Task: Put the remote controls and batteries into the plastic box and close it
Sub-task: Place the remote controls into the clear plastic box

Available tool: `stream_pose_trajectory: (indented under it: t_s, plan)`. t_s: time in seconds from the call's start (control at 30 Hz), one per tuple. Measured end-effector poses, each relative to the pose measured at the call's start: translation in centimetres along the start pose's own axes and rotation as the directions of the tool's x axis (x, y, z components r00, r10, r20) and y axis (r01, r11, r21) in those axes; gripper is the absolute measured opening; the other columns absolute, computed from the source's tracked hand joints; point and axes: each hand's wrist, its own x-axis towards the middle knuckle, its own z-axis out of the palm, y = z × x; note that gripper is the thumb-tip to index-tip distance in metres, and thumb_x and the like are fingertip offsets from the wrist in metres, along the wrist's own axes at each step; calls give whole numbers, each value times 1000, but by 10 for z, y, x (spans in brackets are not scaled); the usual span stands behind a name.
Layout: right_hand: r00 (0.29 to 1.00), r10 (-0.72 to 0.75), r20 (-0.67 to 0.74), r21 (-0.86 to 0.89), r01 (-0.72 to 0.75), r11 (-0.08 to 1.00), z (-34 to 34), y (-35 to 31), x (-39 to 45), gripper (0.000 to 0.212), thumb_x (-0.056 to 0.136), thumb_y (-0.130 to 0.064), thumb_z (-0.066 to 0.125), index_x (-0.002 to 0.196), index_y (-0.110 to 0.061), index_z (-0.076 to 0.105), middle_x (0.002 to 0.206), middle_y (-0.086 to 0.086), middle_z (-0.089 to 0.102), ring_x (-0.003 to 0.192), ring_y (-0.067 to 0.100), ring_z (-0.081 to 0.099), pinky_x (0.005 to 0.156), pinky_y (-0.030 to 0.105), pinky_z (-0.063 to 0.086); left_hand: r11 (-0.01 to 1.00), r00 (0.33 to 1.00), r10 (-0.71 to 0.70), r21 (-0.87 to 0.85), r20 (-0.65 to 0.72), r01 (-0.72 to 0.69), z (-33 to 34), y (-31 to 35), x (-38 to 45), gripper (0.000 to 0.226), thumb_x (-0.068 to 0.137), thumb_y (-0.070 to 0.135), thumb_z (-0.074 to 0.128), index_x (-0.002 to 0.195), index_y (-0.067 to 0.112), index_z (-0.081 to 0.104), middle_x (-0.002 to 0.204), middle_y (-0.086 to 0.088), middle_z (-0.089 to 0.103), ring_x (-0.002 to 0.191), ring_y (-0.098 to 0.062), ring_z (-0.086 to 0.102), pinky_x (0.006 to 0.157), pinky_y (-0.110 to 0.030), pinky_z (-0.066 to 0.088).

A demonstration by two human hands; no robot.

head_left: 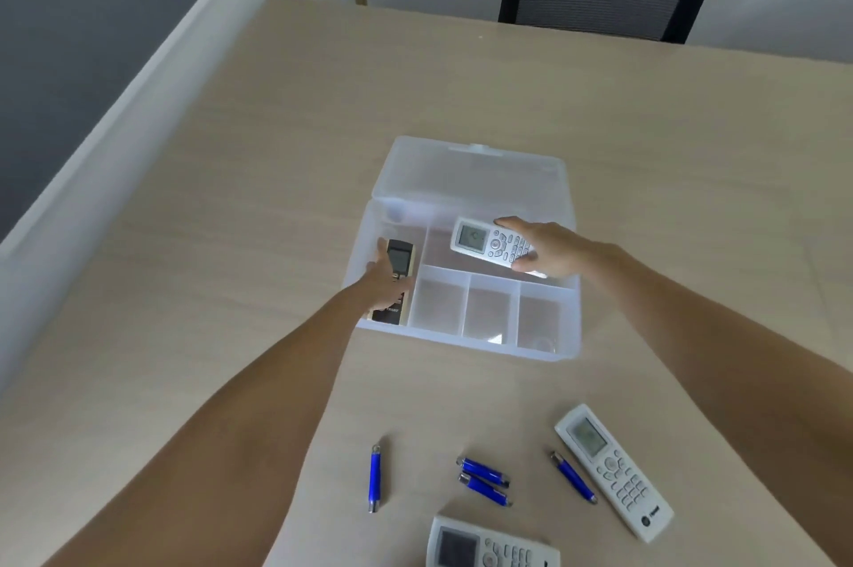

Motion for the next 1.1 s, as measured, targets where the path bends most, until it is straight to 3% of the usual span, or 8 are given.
stream_pose_trajectory:
  t_s: [0.07,0.23,0.4,0.53,0.6,0.77,0.9,1.1]
  plan:
    - [998,-11,59,-79,16,997,6,0,17,72,87,-23,59,147,-33,19,129,14,57,108,32,54,92,39,45,998,1000,-2,56,-8,2,3,-2,5,80,99,28,41,147,33,-22,152,-28,21,79,-33,62,67,-35,54]
    - [989,-27,146,3,26,1000,24,-6,39,65,91,-25,53,146,-35,19,139,7,51,119,29,52,103,42,42,940,988,-16,336,-151,67,16,10,-2,55,102,17,33,151,6,9,150,-27,21,128,-43,39,105,-46,40]
    - [990,28,139,-85,-16,996,40,-15,45,50,99,-28,35,147,-33,26,148,21,32,135,37,33,110,42,31,844,975,-2,522,-221,120,24,8,-8,43,102,16,35,139,-2,26,135,-26,34,120,-39,41,97,-41,41]
    - [992,32,121,-69,-23,997,39,-29,26,43,100,-19,30,142,-16,38,119,19,48,108,36,50,86,31,38,914,978,-40,387,-205,119,16,12,-15,44,100,22,39,138,0,36,142,-27,37,128,-42,43,106,-46,38]
    - [999,20,44,-10,-19,1000,37,-33,9,32,98,-12,32,123,-3,51,90,11,51,92,32,51,75,30,36,918,975,-22,381,-223,107,14,11,-26,45,99,24,42,136,-1,39,142,-28,38,128,-43,43,106,-47,39]
    - [934,-42,-356,108,86,990,47,-5,-60,39,93,-8,44,132,-8,52,126,22,56,115,37,55,95,31,37,820,819,444,533,-362,-209,32,-6,-89,46,96,18,49,139,6,40,134,-19,42,120,-36,44,95,-47,47]
    - [868,67,-491,186,29,982,81,42,-140,22,86,-2,52,101,-4,67,95,19,71,83,35,67,75,24,41,641,740,670,548,-57,-538,70,-42,-151,31,92,27,52,118,12,60,121,-8,57,113,-25,54,95,-40,48]
    - [948,311,67,87,-316,945,156,90,-216,55,63,-39,78,101,-9,52,96,5,60,92,28,56,69,29,42,490,744,492,562,453,-666,150,-94,-195,42,87,37,58,121,13,58,121,-6,57,114,-25,51,91,-41,47]
